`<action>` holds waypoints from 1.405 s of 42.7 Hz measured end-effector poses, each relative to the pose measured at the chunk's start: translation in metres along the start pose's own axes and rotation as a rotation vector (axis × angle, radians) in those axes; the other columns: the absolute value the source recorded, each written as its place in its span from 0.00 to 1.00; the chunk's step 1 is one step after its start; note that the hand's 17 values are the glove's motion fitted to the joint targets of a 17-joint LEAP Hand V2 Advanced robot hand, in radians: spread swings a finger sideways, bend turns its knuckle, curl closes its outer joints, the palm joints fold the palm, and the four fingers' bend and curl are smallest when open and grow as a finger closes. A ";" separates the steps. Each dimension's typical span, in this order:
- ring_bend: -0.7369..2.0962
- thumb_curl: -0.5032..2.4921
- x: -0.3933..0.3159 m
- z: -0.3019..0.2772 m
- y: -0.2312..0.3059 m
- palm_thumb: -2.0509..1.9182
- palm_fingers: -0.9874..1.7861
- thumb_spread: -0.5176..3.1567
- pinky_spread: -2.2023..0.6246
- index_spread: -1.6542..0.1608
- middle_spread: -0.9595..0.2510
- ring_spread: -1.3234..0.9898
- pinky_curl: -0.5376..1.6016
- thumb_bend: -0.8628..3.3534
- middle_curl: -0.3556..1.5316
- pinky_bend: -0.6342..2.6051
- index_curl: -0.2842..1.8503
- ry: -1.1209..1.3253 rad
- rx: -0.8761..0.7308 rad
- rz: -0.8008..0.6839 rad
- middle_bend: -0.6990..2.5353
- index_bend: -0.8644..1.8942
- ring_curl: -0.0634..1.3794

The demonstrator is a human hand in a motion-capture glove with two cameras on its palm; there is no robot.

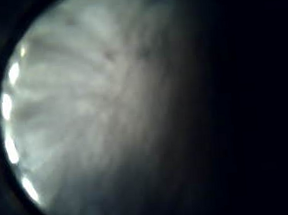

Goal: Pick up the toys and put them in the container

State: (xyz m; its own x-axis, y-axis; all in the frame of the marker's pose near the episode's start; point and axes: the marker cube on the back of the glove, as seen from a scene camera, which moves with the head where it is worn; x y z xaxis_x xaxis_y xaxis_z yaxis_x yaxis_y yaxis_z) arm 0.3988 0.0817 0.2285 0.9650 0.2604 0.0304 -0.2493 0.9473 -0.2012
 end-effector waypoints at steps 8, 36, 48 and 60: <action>0.37 0.26 -0.008 0.000 0.002 0.54 0.52 0.41 0.78 0.72 0.68 0.45 0.40 0.21 0.39 0.40 0.35 0.003 -0.007 -0.018 0.28 0.52 0.22; 0.62 0.36 -0.006 -0.024 0.005 0.67 0.71 0.39 0.63 0.71 0.50 0.36 0.44 0.26 0.49 0.48 0.26 0.015 -0.060 0.060 0.42 0.33 0.39; 0.65 0.39 -0.046 -0.126 0.009 0.67 0.70 0.36 0.62 0.70 0.47 0.37 0.43 0.25 0.50 0.49 0.21 -0.027 -0.046 0.056 0.43 0.34 0.40; 0.65 0.42 -0.164 -0.231 0.028 0.67 0.72 0.34 0.62 0.70 0.46 0.37 0.43 0.23 0.51 0.48 0.17 -0.019 0.172 0.099 0.44 0.36 0.40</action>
State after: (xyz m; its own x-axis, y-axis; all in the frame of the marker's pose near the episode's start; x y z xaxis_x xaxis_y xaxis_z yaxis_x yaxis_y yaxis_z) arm 0.2521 0.0225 -0.0084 0.9338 0.3558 0.0379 -0.3547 0.9344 -0.0336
